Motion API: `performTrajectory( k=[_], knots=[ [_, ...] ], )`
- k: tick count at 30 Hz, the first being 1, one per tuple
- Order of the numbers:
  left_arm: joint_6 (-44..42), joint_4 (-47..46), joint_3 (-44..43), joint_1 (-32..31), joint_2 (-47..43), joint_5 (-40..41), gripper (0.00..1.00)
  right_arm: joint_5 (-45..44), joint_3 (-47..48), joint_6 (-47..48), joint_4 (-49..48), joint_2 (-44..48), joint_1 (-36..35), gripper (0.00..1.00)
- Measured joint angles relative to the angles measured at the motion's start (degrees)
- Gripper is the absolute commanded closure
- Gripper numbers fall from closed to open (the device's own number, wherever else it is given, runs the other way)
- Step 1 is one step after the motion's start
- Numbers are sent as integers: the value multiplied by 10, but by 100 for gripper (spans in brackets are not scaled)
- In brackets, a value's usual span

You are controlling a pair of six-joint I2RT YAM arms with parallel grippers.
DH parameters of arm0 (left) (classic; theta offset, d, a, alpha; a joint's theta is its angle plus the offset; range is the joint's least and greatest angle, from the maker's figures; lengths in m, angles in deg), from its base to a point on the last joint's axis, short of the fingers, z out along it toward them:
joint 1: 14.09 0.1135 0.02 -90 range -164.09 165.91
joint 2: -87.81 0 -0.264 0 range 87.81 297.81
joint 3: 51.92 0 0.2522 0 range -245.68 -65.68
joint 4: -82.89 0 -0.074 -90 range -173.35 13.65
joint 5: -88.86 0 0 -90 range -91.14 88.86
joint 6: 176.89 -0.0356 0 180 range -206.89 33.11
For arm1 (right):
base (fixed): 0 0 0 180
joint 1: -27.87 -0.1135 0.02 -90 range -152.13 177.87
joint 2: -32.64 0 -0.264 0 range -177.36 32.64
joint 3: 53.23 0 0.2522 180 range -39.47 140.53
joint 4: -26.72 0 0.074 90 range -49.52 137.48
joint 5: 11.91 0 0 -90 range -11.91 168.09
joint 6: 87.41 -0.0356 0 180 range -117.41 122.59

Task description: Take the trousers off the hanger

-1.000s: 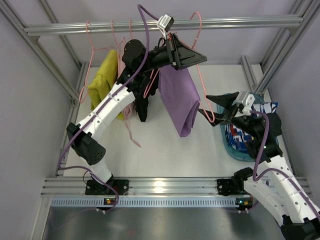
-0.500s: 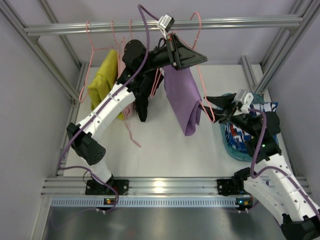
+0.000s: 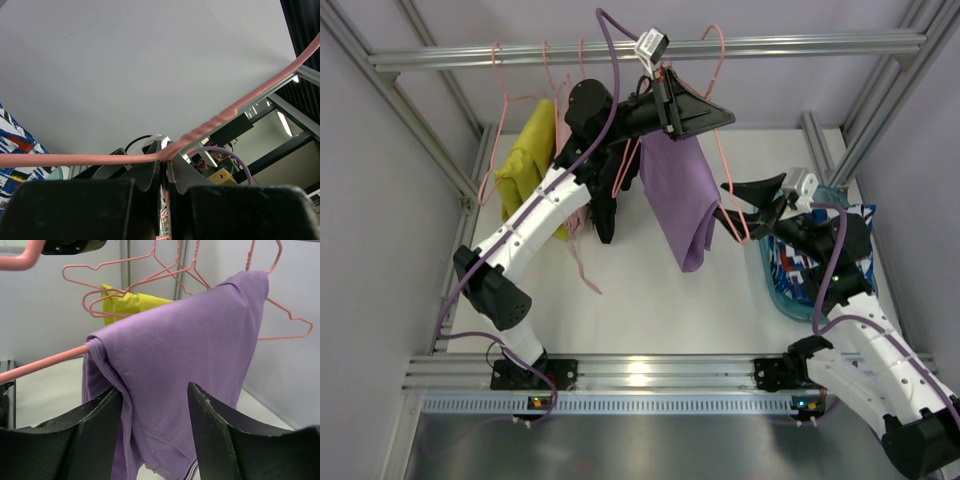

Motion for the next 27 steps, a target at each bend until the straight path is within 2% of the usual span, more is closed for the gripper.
performTrajectory(
  k=[5,8,9,11,15,21,27],
  knots=[
    [0,0,-4,-1,0,0,100,2,0,1,-15,-2,-19,43],
    [0,0,-10,-3,1,0,100,-5,0,5,-28,-12,-24,52],
    [0,0,-10,-4,1,0,100,-10,0,6,-30,-17,-25,61],
    [0,1,-10,-6,1,-1,100,-21,0,9,-34,-27,-26,71],
    [-3,4,-10,-6,2,-2,100,-45,0,11,-43,-38,-26,100],
    [-5,-1,3,-7,-3,-4,100,-73,24,10,-24,-39,-26,100],
    [-23,-14,66,-7,-32,-13,100,-106,55,12,40,-9,-21,100]
  ],
)
